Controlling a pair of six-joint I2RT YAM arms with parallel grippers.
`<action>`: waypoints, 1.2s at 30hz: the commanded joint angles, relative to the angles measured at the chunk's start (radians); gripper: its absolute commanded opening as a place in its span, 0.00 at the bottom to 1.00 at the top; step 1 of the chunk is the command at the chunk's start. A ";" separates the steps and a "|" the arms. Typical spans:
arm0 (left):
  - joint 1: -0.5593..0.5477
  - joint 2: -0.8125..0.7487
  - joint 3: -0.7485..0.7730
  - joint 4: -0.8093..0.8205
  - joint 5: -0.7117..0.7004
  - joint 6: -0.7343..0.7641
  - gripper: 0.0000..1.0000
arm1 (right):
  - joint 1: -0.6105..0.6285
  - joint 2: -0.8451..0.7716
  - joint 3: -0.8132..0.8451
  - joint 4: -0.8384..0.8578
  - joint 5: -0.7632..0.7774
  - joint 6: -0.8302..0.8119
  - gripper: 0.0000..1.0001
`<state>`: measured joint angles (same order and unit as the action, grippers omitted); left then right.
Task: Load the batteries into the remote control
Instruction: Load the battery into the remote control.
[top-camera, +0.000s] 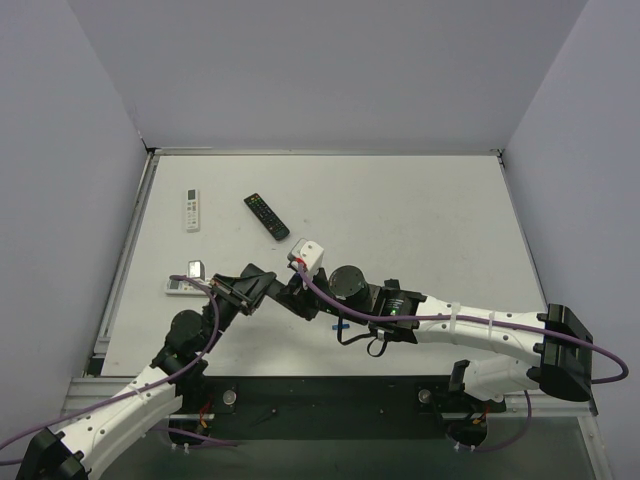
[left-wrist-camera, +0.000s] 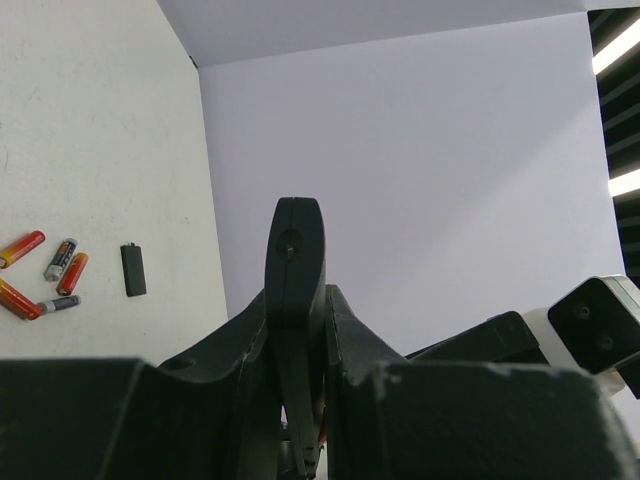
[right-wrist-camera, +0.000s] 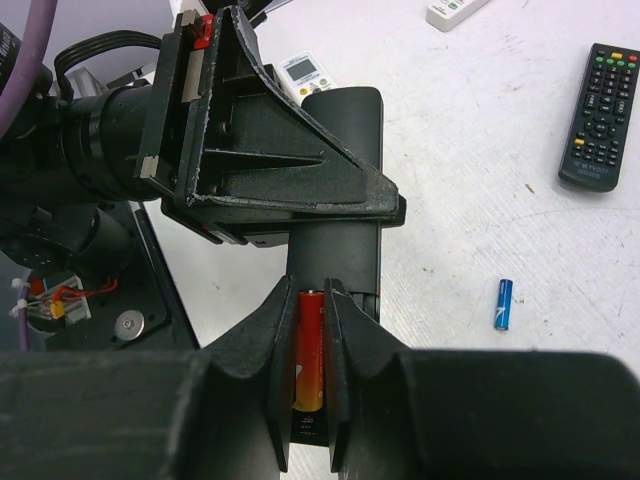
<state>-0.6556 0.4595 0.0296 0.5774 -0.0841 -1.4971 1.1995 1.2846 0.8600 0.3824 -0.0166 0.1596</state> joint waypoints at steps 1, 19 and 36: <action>-0.004 -0.022 -0.046 0.065 -0.008 -0.014 0.00 | 0.006 -0.001 -0.009 0.018 0.003 0.012 0.08; -0.004 -0.024 -0.013 0.022 0.006 0.049 0.00 | 0.006 0.009 0.007 -0.014 0.014 0.006 0.12; -0.004 -0.028 -0.017 0.042 -0.002 0.026 0.00 | 0.006 0.013 -0.006 0.013 0.014 0.020 0.16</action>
<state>-0.6556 0.4458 0.0296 0.5537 -0.0856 -1.4536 1.1995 1.2903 0.8600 0.3710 -0.0154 0.1642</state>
